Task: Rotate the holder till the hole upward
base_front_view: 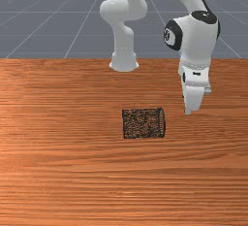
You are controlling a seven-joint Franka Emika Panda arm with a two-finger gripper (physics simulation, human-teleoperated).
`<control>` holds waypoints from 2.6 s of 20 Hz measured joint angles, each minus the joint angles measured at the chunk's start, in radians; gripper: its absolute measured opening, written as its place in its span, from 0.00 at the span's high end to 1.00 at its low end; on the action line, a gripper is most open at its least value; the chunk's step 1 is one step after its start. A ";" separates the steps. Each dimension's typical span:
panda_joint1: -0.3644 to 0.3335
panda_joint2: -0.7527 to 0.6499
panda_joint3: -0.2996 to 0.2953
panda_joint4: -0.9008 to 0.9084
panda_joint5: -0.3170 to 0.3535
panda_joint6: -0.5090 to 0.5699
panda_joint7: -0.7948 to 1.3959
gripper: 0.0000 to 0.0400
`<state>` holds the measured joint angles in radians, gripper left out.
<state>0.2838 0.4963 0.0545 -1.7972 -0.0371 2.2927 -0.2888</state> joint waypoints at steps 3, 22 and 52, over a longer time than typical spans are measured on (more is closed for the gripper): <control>-0.007 0.029 0.017 0.034 0.006 -0.037 -0.059 0.00; 0.140 0.453 -0.155 0.448 -0.178 -0.171 0.102 0.00; 0.330 0.683 -0.296 0.759 -0.374 -0.473 0.262 0.00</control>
<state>0.6143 1.1789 -0.2412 -1.0384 -0.4110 1.8198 -0.0265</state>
